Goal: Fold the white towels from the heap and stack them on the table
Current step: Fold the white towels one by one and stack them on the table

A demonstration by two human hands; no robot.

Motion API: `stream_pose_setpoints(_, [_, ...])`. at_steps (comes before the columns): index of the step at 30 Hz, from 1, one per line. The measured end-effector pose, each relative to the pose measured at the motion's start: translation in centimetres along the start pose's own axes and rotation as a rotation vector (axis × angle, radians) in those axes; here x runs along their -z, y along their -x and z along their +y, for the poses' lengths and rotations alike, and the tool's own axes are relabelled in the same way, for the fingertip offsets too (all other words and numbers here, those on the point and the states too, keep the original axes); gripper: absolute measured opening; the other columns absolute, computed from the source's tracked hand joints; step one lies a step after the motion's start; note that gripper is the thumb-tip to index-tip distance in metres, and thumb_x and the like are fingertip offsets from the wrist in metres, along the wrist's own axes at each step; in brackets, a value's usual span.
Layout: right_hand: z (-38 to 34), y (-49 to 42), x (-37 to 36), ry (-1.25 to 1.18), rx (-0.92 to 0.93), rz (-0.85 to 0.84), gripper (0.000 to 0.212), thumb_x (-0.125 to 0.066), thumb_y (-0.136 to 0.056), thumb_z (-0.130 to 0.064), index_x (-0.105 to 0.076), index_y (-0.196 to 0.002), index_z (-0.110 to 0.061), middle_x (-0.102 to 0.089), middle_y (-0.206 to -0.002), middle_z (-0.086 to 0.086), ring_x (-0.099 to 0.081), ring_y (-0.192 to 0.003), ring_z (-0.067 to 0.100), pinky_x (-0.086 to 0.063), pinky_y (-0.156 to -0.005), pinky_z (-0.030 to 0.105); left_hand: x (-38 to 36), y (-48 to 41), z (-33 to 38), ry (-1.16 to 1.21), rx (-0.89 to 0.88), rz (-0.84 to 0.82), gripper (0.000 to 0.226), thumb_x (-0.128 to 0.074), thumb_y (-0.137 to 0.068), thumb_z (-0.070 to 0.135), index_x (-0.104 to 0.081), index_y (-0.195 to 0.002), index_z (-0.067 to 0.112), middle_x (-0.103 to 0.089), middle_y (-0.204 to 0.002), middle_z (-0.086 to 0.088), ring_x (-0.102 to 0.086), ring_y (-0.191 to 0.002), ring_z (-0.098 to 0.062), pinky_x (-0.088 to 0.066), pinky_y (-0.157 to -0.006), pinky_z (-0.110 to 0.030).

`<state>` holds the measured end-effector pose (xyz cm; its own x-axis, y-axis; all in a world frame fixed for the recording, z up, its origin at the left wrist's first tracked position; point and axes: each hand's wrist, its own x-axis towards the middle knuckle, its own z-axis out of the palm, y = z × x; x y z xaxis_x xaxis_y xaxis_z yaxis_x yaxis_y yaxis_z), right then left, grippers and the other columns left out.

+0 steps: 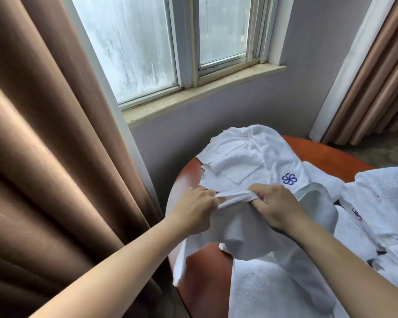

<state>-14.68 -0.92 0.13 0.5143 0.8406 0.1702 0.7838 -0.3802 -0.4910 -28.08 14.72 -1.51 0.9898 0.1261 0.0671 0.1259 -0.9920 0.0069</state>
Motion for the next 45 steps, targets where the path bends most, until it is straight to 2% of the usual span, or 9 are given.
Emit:
stream_pose_setpoints(5, [1.2,0.3,1.3,-0.085,-0.094,0.051,0.023,-0.039,-0.073,-0.042,-0.052,-0.058,-0.030,-0.053,-0.055,-0.011,-0.050,-0.064,0.022,-0.043,-0.065,0.038,-1.3,1.2,-1.8,0.340,-0.165,0.123,0.050,-0.026,-0.064,0.012,-0.070,-0.087,0.011,-0.058,-0.082,-0.004,-0.051,-0.078,-0.018,-0.041,-0.061,-0.028])
stream_pose_setpoints(9, [1.2,0.3,1.9,-0.108,-0.125,0.057,0.030,-0.041,-0.070,-0.035,-0.064,-0.068,-0.016,-0.060,-0.061,-0.001,-0.054,-0.067,0.023,-0.044,-0.067,0.037,-1.4,1.8,-2.6,0.463,-0.104,0.142,0.032,-0.043,-0.074,0.015,-0.071,-0.088,0.008,-0.044,-0.082,0.017,-0.041,-0.075,-0.006,-0.038,-0.067,-0.016])
stream_pose_setpoints(17, [1.2,0.3,2.4,-0.101,-0.082,0.102,0.027,-0.047,-0.077,-0.025,-0.064,-0.073,-0.003,-0.062,-0.065,0.007,-0.056,-0.071,0.027,-0.041,-0.068,0.033,-0.4,1.9,-2.3,0.180,-0.199,0.361,0.027,-0.048,-0.075,0.028,-0.058,-0.056,0.013,-0.054,-0.058,0.002,-0.049,-0.045,-0.018,-0.030,-0.038,-0.018])
stream_pose_setpoints(24, [0.4,0.3,3.5,-0.124,-0.027,0.112,0.025,-0.053,-0.083,-0.020,-0.066,-0.075,0.000,-0.064,-0.070,0.012,-0.054,-0.071,0.024,-0.039,-0.062,0.019,-1.5,1.7,-3.1,0.213,-0.172,0.288,0.011,-0.056,-0.058,0.002,-0.053,-0.056,0.012,-0.051,-0.059,-0.001,-0.049,-0.046,-0.024,-0.027,-0.042,-0.015])
stream_pose_setpoints(28, [0.7,0.1,3.3,-0.191,-0.008,0.127,0.028,-0.046,-0.074,-0.024,-0.065,-0.072,-0.003,-0.063,-0.069,0.008,-0.056,-0.070,0.024,-0.043,-0.067,0.030,-3.4,1.8,-3.2,0.195,-0.201,0.243,0.014,-0.043,-0.070,0.019,-0.047,-0.058,0.014,-0.046,-0.055,-0.001,-0.049,-0.050,-0.025,-0.039,-0.036,-0.024])
stream_pose_setpoints(33, [0.9,0.2,3.0,-0.205,-0.012,0.104,0.028,-0.046,-0.074,-0.024,-0.064,-0.072,-0.002,-0.062,-0.070,0.011,-0.056,-0.070,0.026,-0.045,-0.067,0.036,-3.5,0.8,-2.6,0.154,-0.154,0.230,0.024,-0.072,-0.063,0.011,-0.048,-0.058,0.012,-0.050,-0.058,-0.002,-0.052,-0.052,-0.024,-0.037,-0.040,-0.022])
stream_pose_setpoints(39, [1.2,0.3,3.6,-0.254,-0.039,0.123,0.018,-0.057,-0.086,-0.007,-0.066,-0.071,-0.012,-0.062,-0.067,0.001,-0.056,-0.070,0.020,-0.046,-0.067,0.035,-3.8,0.6,-2.4,0.387,-0.160,0.225,0.015,-0.048,-0.081,0.005,-0.059,-0.070,0.006,-0.056,-0.073,-0.007,-0.046,-0.066,-0.018,-0.023,-0.058,-0.019])
stream_pose_setpoints(42, [1.5,0.6,3.8,-0.255,-0.055,0.117,0.017,-0.056,-0.084,-0.015,-0.066,-0.071,-0.013,-0.061,-0.067,0.003,-0.056,-0.070,0.023,-0.046,-0.067,0.037,-3.7,0.5,-2.0,0.307,-0.215,0.247,0.004,-0.061,-0.072,0.002,-0.061,-0.072,0.006,-0.055,-0.071,-0.007,-0.052,-0.062,-0.024,-0.028,-0.057,-0.020])
stream_pose_setpoints(45, [1.6,0.9,3.7,-0.265,-0.076,0.096,0.019,-0.057,-0.086,-0.006,-0.066,-0.070,-0.009,-0.061,-0.069,0.009,-0.055,-0.072,0.028,-0.044,-0.067,0.035,-3.8,0.3,-2.7,0.223,-0.231,0.275,0.026,-0.078,-0.054,0.002,-0.058,-0.070,0.009,-0.055,-0.070,-0.007,-0.053,-0.058,-0.024,-0.024,-0.056,-0.019])
